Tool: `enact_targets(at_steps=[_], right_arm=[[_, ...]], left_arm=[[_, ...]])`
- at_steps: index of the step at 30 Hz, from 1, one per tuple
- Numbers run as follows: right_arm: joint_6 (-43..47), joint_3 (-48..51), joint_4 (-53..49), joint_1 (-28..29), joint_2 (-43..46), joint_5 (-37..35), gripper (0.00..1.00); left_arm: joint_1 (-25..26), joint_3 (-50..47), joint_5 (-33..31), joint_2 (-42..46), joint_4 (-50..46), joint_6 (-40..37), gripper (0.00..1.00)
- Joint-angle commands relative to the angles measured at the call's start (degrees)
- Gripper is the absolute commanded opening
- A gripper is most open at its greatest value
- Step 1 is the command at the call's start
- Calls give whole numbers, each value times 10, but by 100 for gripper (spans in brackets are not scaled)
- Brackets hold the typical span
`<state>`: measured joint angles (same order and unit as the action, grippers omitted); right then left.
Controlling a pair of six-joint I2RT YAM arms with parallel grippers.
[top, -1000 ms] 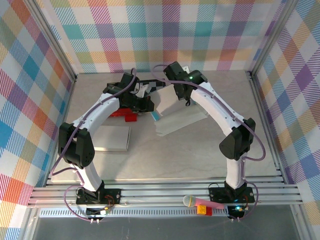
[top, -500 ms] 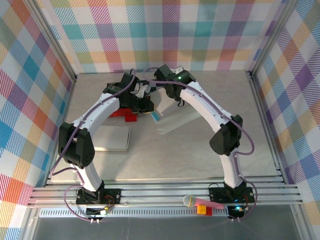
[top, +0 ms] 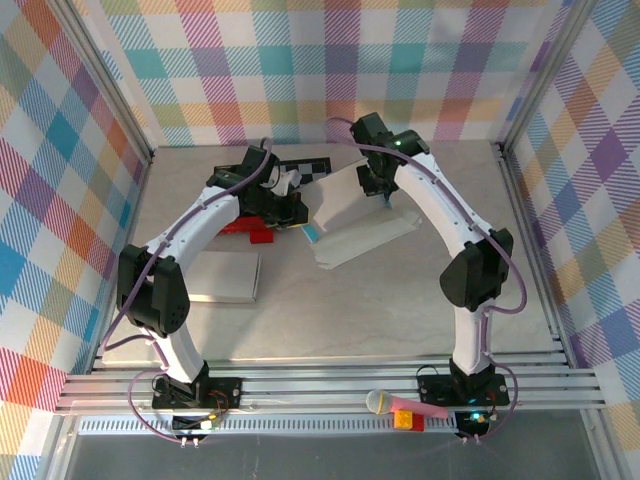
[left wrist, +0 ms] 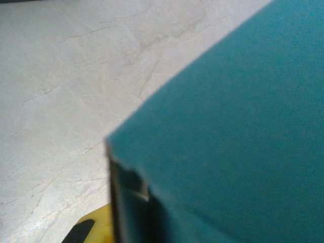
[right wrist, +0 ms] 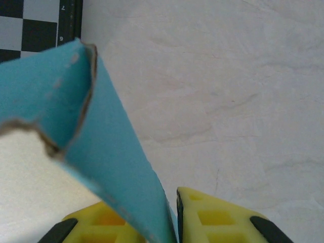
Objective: Fold the paper box
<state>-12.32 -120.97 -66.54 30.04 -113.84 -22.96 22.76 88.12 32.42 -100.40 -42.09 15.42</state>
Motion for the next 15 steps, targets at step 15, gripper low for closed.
enact_targets(at_steps=[15], right_arm=[[-32, -54, -81, 61, -46, -324, 0]], left_arm=[[11, 20, 23, 1, 8, 11, 0]])
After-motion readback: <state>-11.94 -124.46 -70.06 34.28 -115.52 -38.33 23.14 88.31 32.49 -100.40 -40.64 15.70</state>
